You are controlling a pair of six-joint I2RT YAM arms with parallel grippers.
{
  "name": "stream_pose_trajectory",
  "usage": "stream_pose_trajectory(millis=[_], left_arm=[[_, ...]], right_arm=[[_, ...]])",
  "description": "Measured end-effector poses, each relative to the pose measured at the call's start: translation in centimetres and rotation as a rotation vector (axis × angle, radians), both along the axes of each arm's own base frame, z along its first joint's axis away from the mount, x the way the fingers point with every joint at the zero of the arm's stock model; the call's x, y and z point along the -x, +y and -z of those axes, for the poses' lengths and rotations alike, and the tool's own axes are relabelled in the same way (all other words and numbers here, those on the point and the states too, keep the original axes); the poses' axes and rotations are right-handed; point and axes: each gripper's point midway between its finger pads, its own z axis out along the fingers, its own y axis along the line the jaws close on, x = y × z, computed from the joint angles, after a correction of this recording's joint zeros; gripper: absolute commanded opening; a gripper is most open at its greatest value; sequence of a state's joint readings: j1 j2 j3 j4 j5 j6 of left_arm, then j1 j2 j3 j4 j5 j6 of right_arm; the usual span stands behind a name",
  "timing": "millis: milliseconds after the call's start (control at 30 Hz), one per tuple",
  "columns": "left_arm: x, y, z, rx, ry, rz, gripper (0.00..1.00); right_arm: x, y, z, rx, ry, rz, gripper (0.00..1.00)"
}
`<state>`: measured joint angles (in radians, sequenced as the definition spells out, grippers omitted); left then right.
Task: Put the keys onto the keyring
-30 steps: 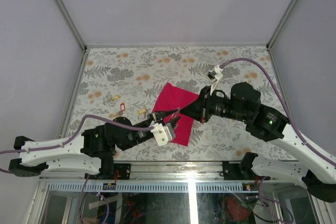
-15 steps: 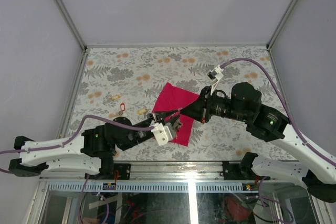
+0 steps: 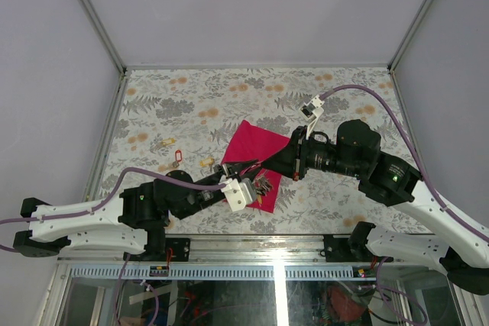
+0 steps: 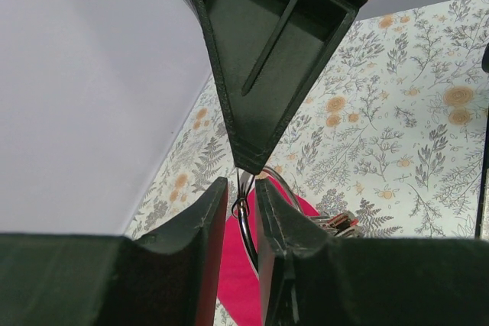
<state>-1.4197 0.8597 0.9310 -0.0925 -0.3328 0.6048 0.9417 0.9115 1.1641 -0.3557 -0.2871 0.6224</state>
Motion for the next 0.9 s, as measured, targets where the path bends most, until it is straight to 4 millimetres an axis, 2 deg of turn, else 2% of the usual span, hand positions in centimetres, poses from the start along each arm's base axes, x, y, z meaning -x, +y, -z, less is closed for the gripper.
stream_pose_trajectory(millis=[367, 533, 633, 767, 800, 900], left_arm=[[-0.02, -0.1, 0.12, -0.004, 0.0, 0.0, 0.23], [-0.02, -0.15, 0.16, -0.006, 0.0, 0.0, 0.15], [-0.02, -0.14, 0.18, -0.007, 0.0, 0.0, 0.01], [-0.01, -0.16, 0.35, -0.014, 0.0, 0.002, 0.0], [-0.01, -0.16, 0.36, -0.014, 0.0, 0.002, 0.0], [0.0, -0.16, 0.35, -0.013, 0.002, 0.002, 0.0]], right_arm=[[0.29, 0.08, -0.05, -0.003, 0.003, -0.017, 0.0], [0.33, 0.1, -0.07, -0.005, 0.007, -0.018, 0.0], [0.33, 0.1, -0.09, -0.006, 0.007, -0.017, 0.0], [0.32, 0.1, -0.08, -0.006, 0.008, -0.017, 0.0], [0.32, 0.1, -0.08, -0.006, 0.008, -0.017, 0.02], [0.28, 0.09, -0.07, -0.005, 0.006, -0.015, 0.23]])
